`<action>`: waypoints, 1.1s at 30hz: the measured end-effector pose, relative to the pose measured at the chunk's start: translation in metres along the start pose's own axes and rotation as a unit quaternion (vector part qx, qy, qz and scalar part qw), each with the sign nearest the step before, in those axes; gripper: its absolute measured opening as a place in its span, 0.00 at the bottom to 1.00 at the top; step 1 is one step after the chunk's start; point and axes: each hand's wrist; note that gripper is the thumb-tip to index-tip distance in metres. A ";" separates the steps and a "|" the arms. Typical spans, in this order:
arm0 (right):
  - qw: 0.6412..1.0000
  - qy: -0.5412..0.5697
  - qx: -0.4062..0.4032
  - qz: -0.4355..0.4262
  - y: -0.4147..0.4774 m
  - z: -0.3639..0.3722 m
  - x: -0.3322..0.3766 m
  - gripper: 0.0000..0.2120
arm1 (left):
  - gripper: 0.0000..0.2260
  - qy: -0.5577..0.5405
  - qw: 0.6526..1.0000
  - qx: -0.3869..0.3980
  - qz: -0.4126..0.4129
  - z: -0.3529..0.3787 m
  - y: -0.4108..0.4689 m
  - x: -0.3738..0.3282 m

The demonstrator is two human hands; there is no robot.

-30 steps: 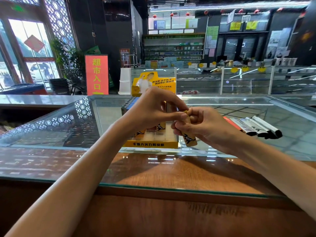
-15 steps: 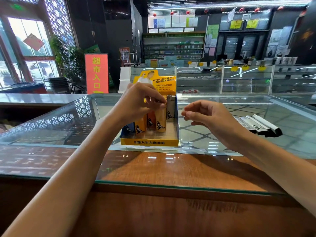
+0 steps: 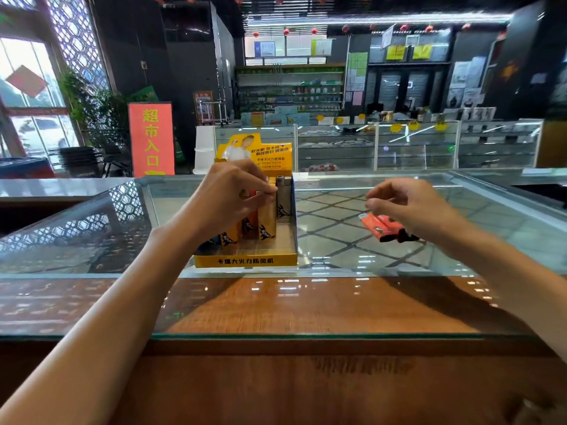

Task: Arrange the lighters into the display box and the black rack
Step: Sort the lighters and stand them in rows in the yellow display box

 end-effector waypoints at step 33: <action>0.888 -0.358 0.162 0.241 0.034 -0.029 -0.058 0.12 | 0.08 -0.071 0.993 0.025 0.087 0.018 -0.007 -0.034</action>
Point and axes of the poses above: each hand's wrist, its own y-axis towards the middle knuckle, its own z-axis out of the palm, x = y × z, and after that the axes turned 14 degrees about -y, right-handed
